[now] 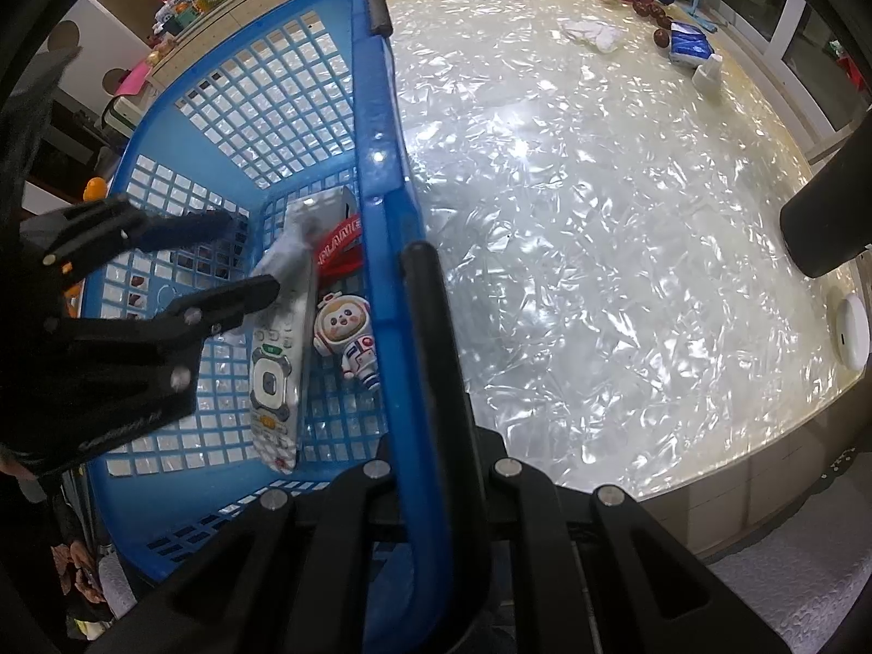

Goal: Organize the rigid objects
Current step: 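Withdraw the left tool to the brown wooden massage comb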

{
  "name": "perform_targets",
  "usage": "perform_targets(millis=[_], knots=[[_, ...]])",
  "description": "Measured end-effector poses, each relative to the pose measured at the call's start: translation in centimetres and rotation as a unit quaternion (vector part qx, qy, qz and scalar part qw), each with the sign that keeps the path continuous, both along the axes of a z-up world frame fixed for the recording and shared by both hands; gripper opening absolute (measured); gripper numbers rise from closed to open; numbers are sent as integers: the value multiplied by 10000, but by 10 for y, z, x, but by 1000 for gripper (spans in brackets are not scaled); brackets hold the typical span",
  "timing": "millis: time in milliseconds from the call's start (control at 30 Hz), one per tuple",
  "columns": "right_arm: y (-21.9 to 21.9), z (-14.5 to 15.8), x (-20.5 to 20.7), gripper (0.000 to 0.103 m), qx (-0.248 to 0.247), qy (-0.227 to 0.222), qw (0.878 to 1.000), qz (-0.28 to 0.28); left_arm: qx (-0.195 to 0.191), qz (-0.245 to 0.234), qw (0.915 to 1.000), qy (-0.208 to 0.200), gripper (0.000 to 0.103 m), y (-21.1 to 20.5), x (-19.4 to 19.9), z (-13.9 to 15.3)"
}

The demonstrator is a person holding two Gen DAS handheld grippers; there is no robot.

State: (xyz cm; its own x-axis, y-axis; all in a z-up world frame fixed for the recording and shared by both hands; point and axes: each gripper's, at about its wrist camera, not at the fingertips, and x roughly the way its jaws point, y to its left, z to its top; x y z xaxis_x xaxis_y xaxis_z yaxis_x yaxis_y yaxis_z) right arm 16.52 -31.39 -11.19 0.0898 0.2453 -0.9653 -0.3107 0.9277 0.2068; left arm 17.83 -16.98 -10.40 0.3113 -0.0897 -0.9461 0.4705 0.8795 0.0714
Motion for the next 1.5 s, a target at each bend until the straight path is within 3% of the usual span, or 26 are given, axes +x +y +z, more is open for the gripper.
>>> perform_targets(millis=[100,267,333,467,667,867,1033,1233,1333,1500], knots=[[0,0,0,8,23,7,10000,-3,-91,-71,9999,-56,88,-2,-2,6],[-2,0,1,8,35,11,10000,-7,-2,-103,9999,-91,93,-1,-6,15],[-1,-1,2,8,42,13,10000,-18,11,-121,9999,7,103,3,-6,19],[-2,-1,2,8,56,9,10000,-16,-93,-69,9999,-95,103,16,-11,40],[-2,0,0,8,45,6,10000,7,-661,-113,9973,-314,103,41,-29,89],[-1,0,0,8,27,-4,10000,15,-470,135,9974,-535,103,90,-62,119],[-1,0,0,8,12,-7,10000,18,-322,718,9965,-285,103,148,-83,106],[1,-1,-1,8,-42,-23,10000,30,-297,1431,9893,36,103,207,-105,68],[1,-2,-1,8,-50,-17,10000,34,-470,1854,9814,184,103,231,-108,50],[2,-2,-2,8,-98,-2,9999,27,-1088,2448,9624,451,103,263,-108,25]])
